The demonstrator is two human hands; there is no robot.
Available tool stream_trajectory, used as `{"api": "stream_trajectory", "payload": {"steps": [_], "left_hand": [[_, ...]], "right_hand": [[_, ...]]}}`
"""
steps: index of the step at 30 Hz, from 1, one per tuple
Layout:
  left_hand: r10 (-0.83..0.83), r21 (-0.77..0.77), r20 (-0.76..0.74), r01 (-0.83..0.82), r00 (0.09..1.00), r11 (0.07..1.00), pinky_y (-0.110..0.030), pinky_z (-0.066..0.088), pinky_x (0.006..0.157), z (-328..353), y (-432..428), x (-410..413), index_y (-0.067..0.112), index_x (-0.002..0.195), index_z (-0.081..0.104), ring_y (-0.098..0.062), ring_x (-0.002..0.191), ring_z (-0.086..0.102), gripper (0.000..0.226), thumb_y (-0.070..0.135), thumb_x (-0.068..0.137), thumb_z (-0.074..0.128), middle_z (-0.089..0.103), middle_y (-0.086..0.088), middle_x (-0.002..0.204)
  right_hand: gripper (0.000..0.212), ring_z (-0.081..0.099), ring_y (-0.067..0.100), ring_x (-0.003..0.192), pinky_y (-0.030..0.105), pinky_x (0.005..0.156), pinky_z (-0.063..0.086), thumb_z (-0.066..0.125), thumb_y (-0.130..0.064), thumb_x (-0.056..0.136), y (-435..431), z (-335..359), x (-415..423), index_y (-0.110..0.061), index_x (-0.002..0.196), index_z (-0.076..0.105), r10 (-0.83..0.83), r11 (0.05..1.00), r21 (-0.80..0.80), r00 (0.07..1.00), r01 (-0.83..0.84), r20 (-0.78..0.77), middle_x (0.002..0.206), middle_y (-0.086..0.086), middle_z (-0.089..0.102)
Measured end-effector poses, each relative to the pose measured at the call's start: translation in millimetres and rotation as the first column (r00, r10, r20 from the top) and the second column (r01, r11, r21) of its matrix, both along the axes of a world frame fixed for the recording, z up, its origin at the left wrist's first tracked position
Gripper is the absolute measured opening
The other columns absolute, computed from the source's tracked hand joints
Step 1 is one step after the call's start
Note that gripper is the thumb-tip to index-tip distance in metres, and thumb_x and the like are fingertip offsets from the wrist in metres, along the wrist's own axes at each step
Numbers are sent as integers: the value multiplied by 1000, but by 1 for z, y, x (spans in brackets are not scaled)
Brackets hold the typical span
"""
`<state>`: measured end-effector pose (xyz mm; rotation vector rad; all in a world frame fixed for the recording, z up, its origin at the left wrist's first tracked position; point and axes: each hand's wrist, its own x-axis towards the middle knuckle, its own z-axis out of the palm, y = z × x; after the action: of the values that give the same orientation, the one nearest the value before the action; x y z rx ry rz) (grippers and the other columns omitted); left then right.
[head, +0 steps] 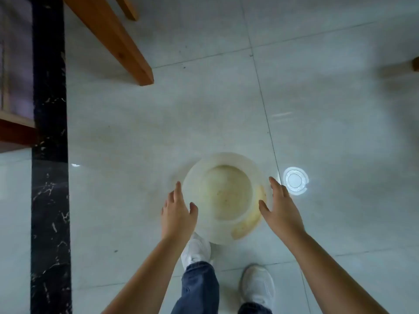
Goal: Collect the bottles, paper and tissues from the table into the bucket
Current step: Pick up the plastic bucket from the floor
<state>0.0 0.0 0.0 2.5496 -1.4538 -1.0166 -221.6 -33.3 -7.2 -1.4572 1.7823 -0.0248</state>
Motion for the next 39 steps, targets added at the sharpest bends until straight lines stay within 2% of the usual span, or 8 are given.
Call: {"api": "stream_trajectory", "payload": {"steps": [8, 14, 17, 21, 26, 29, 32, 39], "left_hand": [[265, 55, -235, -259, 935, 964, -32, 40, 90, -7, -8, 3, 13, 136, 35, -27, 113, 49, 57, 14, 82, 53, 43, -13, 133], [516, 208, -387, -472, 764, 856, -31, 44, 78, 25, -3, 8, 16, 135, 36, -23, 108, 51, 57, 15, 81, 54, 46, -6, 129], [516, 190, -396, -482, 760, 856, -28, 47, 67, 52, -3, 13, 16, 130, 43, -23, 106, 53, 52, 17, 79, 53, 47, -3, 128], [443, 96, -386, -443, 809, 891, -44, 48, 87, 105, -14, 19, 16, 124, 49, -23, 106, 55, 47, 20, 77, 52, 46, -4, 127], [392, -67, -413, -457, 822, 887, -36, 49, 81, 188, -38, 30, 24, 121, 53, -15, 106, 53, 43, 18, 79, 51, 43, 2, 121], [348, -159, -458, -460, 818, 874, -29, 48, 71, 244, -54, 37, 32, 114, 57, -7, 100, 54, 39, 17, 78, 51, 48, 1, 119], [289, -221, -501, -443, 816, 869, -32, 51, 75, 300, -66, 43, 36, 112, 57, -11, 101, 55, 41, 14, 79, 50, 56, -4, 117], [133, -278, -682, -423, 719, 862, -39, 51, 87, 427, -90, 48, 32, 121, 53, -12, 104, 60, 54, 1, 78, 47, 63, 4, 116]], "right_hand": [[59, 51, 29, 111, 30, 83, 38, 55, -14, 84, -8, 0, 6, -17, 137, 29, -190, 976, 130, 977, 178, 96, 135, 14, 41], [50, 56, 24, 94, 27, 75, 39, 44, 0, 84, -13, 42, 7, -24, 128, 44, -232, 971, 92, 965, 222, 120, 119, 10, 51], [47, 57, 22, 89, 27, 73, 41, 44, -1, 85, -15, 75, 6, -25, 126, 48, -227, 974, 63, 964, 220, 142, 112, 8, 55], [46, 58, 18, 82, 26, 67, 42, 48, -5, 84, -22, 130, 5, -26, 124, 50, -244, 969, 16, 953, 245, 181, 105, 3, 56], [44, 59, 8, 77, 15, 54, 43, 50, -6, 83, -40, 214, 6, -29, 121, 53, -303, 945, -37, 912, 325, 276, 102, 0, 58], [42, 62, 14, 77, 33, 65, 56, 52, -6, 82, -54, 270, 8, -29, 119, 54, -331, 927, -60, 881, 371, 338, 101, 3, 61], [43, 63, 23, 79, 46, 71, 56, 53, -3, 81, -65, 327, 9, -29, 115, 56, -341, 913, -77, 853, 400, 394, 99, 4, 62], [44, 66, 17, 70, 42, 66, 58, 56, -3, 80, -87, 445, 6, -41, 102, 59, -298, 899, -152, 829, 410, 474, 89, -4, 65]]}}
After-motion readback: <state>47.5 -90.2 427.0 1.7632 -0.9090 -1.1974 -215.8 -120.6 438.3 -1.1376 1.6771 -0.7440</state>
